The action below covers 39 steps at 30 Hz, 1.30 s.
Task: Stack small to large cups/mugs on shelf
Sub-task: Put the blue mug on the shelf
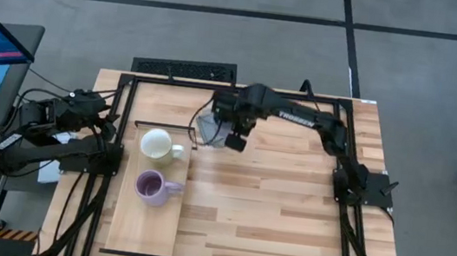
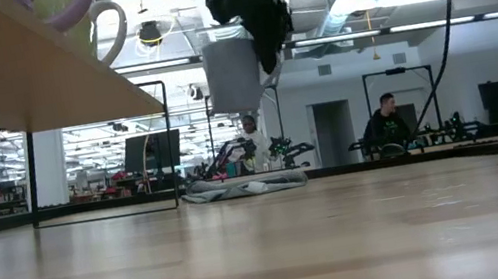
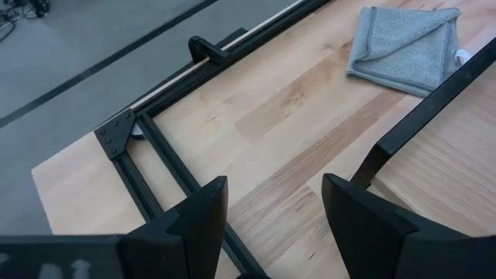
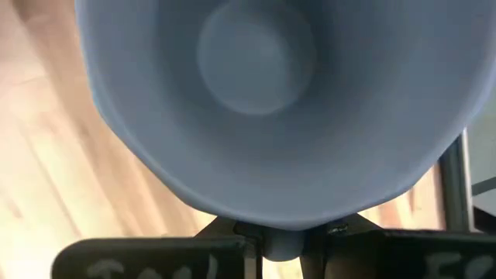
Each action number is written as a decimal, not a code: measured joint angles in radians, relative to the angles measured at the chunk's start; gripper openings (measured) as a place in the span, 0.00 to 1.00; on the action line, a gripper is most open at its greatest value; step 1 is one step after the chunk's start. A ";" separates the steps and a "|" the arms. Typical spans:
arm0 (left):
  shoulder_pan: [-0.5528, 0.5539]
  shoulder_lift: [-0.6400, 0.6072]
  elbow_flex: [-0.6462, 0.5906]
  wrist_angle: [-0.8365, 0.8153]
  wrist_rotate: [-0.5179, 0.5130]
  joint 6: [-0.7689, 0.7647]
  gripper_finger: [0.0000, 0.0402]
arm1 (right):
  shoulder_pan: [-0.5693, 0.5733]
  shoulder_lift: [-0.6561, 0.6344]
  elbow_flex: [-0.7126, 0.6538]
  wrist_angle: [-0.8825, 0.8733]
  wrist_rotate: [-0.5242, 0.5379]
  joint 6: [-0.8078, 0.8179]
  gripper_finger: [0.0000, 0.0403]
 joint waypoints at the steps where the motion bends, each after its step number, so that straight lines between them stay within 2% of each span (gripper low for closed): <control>1: 0.000 0.000 0.000 0.000 0.000 0.000 0.50 | -0.016 0.000 0.000 0.001 -0.001 -0.017 0.14; 8: 0.000 0.000 0.000 0.000 -0.005 0.007 0.50 | -0.109 0.002 0.000 0.061 -0.018 -0.111 0.14; 19: 0.000 0.000 0.000 0.000 -0.032 0.008 0.50 | -0.161 0.003 0.000 0.290 -0.143 -0.349 0.14; 24: 0.000 0.000 0.000 0.006 -0.032 0.007 0.50 | -0.181 0.008 0.000 0.314 -0.142 -0.364 0.14; 32: 0.000 0.000 0.000 0.011 -0.034 0.006 0.50 | -0.187 0.094 0.000 0.350 -0.148 -0.413 0.14; 36: 0.000 0.000 0.000 0.011 -0.033 0.006 0.50 | -0.185 0.130 -0.003 0.374 -0.203 -0.441 0.14; 39: 0.000 0.000 0.000 0.011 -0.033 0.005 0.50 | -0.176 0.167 0.002 0.426 -0.207 -0.465 0.14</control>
